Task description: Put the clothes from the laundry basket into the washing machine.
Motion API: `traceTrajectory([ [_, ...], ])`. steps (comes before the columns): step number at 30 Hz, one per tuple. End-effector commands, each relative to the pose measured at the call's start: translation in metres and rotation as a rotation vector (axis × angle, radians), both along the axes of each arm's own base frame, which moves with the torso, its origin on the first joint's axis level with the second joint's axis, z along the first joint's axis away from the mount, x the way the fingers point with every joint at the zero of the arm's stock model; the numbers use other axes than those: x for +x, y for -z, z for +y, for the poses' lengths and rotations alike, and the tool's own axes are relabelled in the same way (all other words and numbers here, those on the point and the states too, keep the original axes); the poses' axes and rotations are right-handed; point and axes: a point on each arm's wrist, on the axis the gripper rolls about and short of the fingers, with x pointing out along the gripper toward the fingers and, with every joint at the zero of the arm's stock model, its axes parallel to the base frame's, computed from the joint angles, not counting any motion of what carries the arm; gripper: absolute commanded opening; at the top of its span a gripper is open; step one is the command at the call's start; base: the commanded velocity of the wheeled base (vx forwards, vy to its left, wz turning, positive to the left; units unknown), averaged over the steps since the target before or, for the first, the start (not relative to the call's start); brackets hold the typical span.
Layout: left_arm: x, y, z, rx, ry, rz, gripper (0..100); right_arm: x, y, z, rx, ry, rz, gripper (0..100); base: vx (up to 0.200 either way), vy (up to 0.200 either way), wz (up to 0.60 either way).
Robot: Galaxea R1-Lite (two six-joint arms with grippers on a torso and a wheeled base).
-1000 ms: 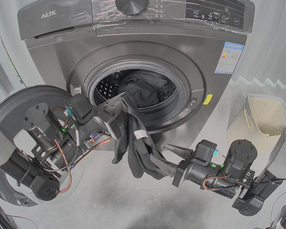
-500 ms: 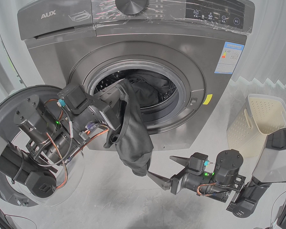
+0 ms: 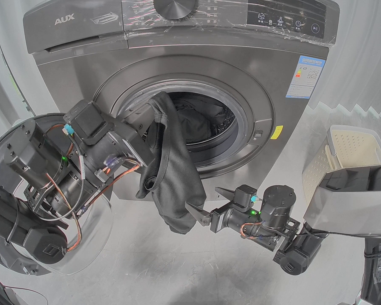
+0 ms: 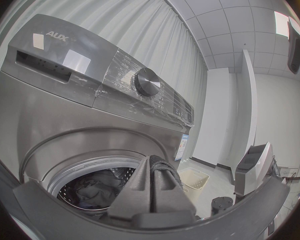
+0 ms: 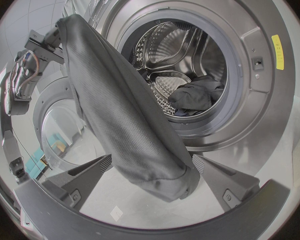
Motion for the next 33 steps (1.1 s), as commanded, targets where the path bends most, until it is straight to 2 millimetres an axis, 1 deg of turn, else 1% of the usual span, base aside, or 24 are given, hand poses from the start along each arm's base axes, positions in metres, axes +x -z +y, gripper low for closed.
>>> traceTrajectory([
  [1,-0.002,-0.002,0.0,-0.005,0.004,-0.007,0,0.019,0.023,0.015,-0.009,-0.006,-0.01,100,0.0,0.0,0.0],
  [4,-0.002,-0.002,0.0,-0.003,0.003,-0.007,0,0.02,0.023,0.023,0.001,-0.042,-0.025,100,0.0,0.0,0.0],
  [13,-0.002,-0.002,0.0,-0.003,0.002,-0.005,0,0.015,0.023,0.03,0.005,-0.072,-0.027,100,0.0,0.0,0.0],
  [15,-0.002,-0.002,0.0,-0.005,0.002,-0.008,0,0.015,0.022,0.035,0.008,-0.081,-0.037,100,0.0,0.0,0.0],
  [21,-0.003,-0.004,0.001,-0.009,0.002,-0.012,0,0.03,0.022,0.045,0.035,-0.068,-0.088,100,0.0,0.0,0.0],
  [24,-0.003,-0.004,0.001,-0.008,0.004,-0.012,0,0.036,0.027,0.048,0.039,-0.065,-0.093,100,0.0,0.0,0.0],
  [26,-0.004,-0.005,0.002,-0.01,0.004,-0.015,0,0.042,0.035,0.051,0.039,-0.062,-0.093,100,0.0,0.0,0.0],
  [33,-0.006,-0.007,0.003,-0.015,0.004,-0.02,0,0.058,0.046,0.055,0.05,-0.045,-0.109,100,0.0,0.0,0.0],
])
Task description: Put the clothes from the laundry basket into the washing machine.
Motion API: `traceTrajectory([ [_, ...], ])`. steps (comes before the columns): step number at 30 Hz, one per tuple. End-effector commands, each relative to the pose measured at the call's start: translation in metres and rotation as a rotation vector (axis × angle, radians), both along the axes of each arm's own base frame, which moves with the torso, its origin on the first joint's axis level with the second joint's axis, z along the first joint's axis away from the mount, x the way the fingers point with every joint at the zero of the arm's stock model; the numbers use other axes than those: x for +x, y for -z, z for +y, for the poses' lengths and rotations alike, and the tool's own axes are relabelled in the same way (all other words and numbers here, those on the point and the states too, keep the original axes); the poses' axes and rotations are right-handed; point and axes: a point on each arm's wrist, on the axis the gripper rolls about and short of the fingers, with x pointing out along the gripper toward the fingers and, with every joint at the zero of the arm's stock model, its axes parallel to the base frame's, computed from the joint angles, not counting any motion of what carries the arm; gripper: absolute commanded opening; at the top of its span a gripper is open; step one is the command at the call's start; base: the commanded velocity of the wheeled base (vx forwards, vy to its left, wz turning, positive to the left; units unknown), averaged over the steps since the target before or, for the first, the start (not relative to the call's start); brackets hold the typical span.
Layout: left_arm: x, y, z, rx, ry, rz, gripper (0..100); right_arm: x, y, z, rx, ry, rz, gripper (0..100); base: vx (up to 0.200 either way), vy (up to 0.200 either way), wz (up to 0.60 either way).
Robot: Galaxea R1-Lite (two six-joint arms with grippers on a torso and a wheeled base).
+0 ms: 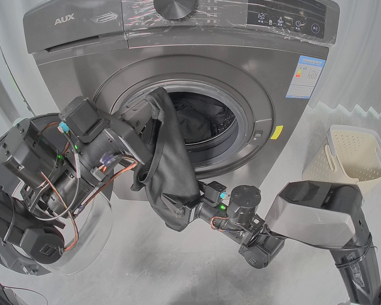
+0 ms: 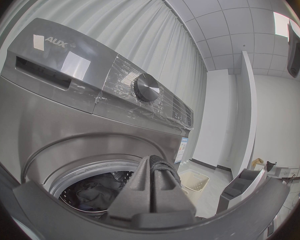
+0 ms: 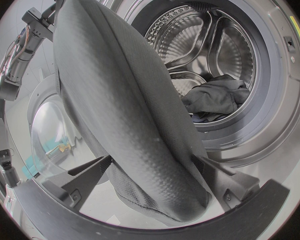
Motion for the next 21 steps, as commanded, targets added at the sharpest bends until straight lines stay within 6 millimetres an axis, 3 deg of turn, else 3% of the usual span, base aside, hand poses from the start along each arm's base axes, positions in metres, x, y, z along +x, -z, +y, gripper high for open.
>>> traceTrajectory([
  [1,-0.002,-0.003,0.001,-0.006,0.0,-0.007,0,0.01,0.014,0.001,-0.002,0.012,0.004,100,0.0,0.0,0.0],
  [5,-0.002,-0.003,0.001,-0.006,0.0,-0.008,0,0.014,0.011,0.002,0.016,0.018,-0.008,100,0.0,0.0,0.0],
  [6,-0.002,-0.003,0.001,-0.007,0.001,-0.008,0,0.014,0.011,0.002,0.016,0.018,-0.008,0,0.0,0.0,0.0],
  [13,0.0,-0.002,0.003,-0.005,-0.007,-0.004,0,0.014,0.002,0.0,0.029,0.022,-0.019,0,0.0,0.0,0.0],
  [19,0.006,0.006,0.004,0.012,-0.025,0.022,0,0.01,-0.033,-0.029,0.039,0.079,-0.035,0,0.0,0.0,0.0],
  [21,0.015,0.012,0.013,0.023,-0.066,0.038,0,0.006,-0.045,-0.052,0.031,0.131,-0.022,0,0.0,0.0,0.0],
])
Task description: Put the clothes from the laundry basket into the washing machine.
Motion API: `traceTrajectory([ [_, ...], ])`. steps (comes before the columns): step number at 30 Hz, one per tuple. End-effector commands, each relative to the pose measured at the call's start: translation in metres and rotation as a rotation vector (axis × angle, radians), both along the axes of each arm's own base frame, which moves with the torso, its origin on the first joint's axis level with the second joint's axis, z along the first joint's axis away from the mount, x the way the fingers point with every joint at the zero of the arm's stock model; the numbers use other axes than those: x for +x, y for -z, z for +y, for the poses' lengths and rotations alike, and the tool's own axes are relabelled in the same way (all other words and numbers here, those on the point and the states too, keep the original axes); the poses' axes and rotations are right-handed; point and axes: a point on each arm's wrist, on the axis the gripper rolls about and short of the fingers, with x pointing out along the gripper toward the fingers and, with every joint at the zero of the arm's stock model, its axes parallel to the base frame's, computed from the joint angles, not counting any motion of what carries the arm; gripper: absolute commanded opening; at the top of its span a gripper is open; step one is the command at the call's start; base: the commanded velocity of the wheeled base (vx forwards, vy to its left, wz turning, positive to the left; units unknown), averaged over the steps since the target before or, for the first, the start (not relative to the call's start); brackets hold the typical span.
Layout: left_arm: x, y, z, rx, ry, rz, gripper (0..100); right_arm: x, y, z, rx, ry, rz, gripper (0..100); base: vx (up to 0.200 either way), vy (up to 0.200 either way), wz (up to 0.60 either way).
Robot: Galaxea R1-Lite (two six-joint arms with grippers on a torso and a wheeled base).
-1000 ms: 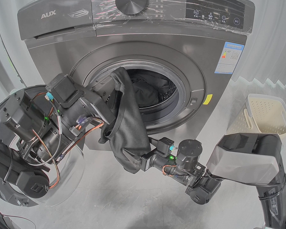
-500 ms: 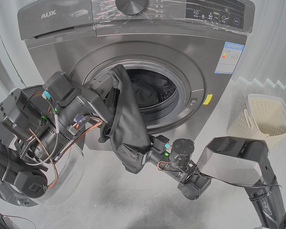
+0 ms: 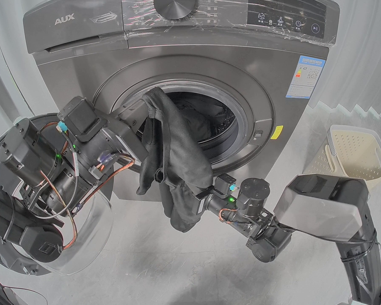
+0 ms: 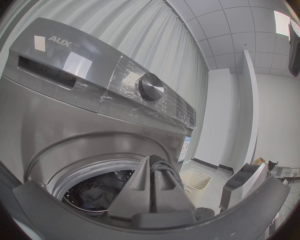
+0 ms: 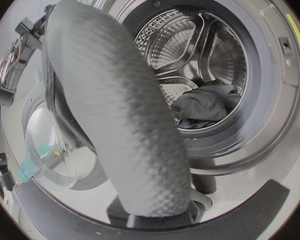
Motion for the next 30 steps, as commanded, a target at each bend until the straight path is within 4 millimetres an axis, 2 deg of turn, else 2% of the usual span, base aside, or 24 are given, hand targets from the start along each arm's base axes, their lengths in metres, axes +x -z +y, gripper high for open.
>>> traceTrajectory([
  [1,0.015,0.013,0.01,0.027,-0.06,0.04,0,-0.009,-0.039,-0.043,0.008,0.084,-0.004,0,0.0,0.0,0.0],
  [2,0.015,0.014,0.011,0.029,-0.063,0.04,0,-0.009,-0.04,-0.044,0.009,0.086,-0.003,0,0.0,0.0,0.0],
  [4,0.023,0.025,0.02,0.06,-0.11,0.067,0,-0.022,-0.048,-0.065,-0.004,0.108,0.028,0,0.0,0.0,0.0],
  [8,0.021,0.037,0.024,0.097,-0.093,0.107,0,-0.039,-0.058,-0.09,-0.016,0.14,0.056,0,0.0,0.0,0.0],
  [10,0.018,0.044,0.025,0.117,-0.077,0.13,0,-0.046,-0.063,-0.095,-0.017,0.143,0.06,0,0.0,0.0,0.0],
  [15,0.008,0.069,0.025,0.189,-0.016,0.212,0,-0.055,-0.072,-0.094,-0.007,0.128,0.043,0,0.0,0.0,0.0],
  [16,0.008,0.069,0.025,0.189,-0.016,0.212,0,-0.055,-0.072,-0.094,-0.007,0.128,0.043,0,0.0,0.0,0.0],
  [17,0.004,0.084,0.025,0.233,0.005,0.259,0,-0.056,-0.076,-0.093,0.001,0.124,0.032,0,0.0,0.0,0.0],
  [22,0.004,0.11,0.02,0.319,0.025,0.316,0,-0.057,-0.083,-0.092,0.016,0.118,0.013,0,0.0,0.0,0.0],
  [23,0.006,0.121,0.016,0.349,0.034,0.346,0,-0.06,-0.089,-0.09,0.028,0.108,-0.003,0,0.0,0.0,0.0],
  [26,0.008,0.131,0.014,0.368,0.036,0.373,0,-0.064,-0.096,-0.086,0.039,0.093,-0.02,0,0.0,0.0,0.0],
  [30,0.008,0.134,0.013,0.376,0.038,0.382,0,-0.067,-0.1,-0.084,0.047,0.081,-0.031,0,0.0,0.0,0.0],
])
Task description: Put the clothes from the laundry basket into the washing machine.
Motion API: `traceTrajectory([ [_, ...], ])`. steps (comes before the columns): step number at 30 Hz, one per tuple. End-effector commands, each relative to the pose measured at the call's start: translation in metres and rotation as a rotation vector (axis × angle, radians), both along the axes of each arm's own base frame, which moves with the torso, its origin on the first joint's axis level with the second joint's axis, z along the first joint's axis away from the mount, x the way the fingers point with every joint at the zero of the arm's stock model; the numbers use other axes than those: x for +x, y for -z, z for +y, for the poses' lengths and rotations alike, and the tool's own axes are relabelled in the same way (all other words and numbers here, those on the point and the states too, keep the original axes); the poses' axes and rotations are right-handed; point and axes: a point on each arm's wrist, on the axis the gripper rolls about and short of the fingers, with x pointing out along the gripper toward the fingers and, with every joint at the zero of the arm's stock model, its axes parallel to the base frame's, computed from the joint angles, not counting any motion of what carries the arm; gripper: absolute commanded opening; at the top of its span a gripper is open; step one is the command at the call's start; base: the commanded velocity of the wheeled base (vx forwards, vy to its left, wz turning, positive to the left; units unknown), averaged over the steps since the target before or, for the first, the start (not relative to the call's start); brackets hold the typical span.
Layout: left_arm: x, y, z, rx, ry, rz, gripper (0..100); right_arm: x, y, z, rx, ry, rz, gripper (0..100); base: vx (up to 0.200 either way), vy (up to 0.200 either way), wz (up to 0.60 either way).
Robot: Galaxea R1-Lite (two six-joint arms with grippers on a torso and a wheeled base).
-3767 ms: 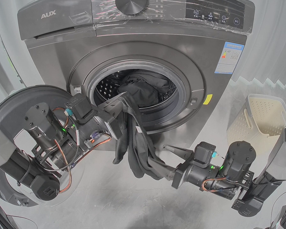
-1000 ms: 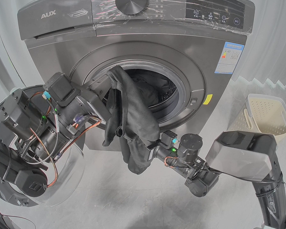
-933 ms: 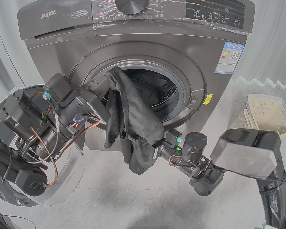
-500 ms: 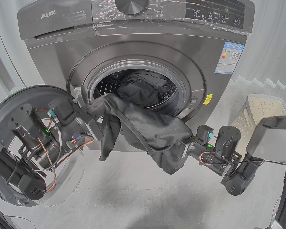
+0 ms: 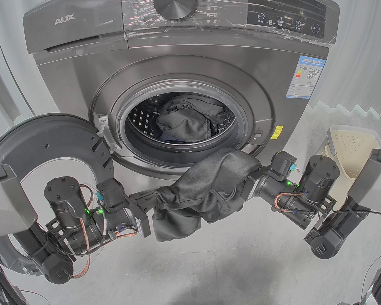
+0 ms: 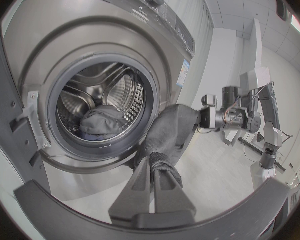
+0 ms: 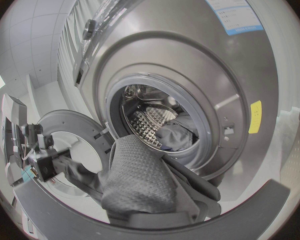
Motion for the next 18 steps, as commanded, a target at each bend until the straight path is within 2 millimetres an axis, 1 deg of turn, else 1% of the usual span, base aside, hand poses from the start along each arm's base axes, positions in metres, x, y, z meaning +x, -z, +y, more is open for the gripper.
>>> traceTrajectory([
  [1,0.002,0.015,-0.003,0.028,0.005,0.047,0,-0.005,-0.011,0.001,0.019,-0.014,-0.026,0,0.0,0.0,0.0],
  [4,0.003,0.014,-0.003,0.027,0.005,0.046,0,-0.005,-0.011,0.001,0.02,-0.012,-0.027,0,0.0,0.0,0.0],
  [5,0.003,0.014,-0.003,0.027,0.005,0.046,100,-0.005,-0.011,0.001,0.019,-0.012,-0.026,0,0.0,0.0,0.0],
  [11,0.002,0.018,-0.002,0.035,0.003,0.062,100,-0.005,-0.008,0.001,0.014,-0.01,-0.018,0,0.0,0.0,0.0],
  [17,-0.008,0.03,0.0,0.087,0.021,0.101,100,0.002,-0.014,-0.001,0.043,0.02,-0.033,0,0.0,0.0,0.0],
  [18,-0.009,0.036,0.0,0.116,0.024,0.107,100,0.003,-0.016,-0.001,0.054,0.032,-0.038,0,0.0,0.0,0.0],
])
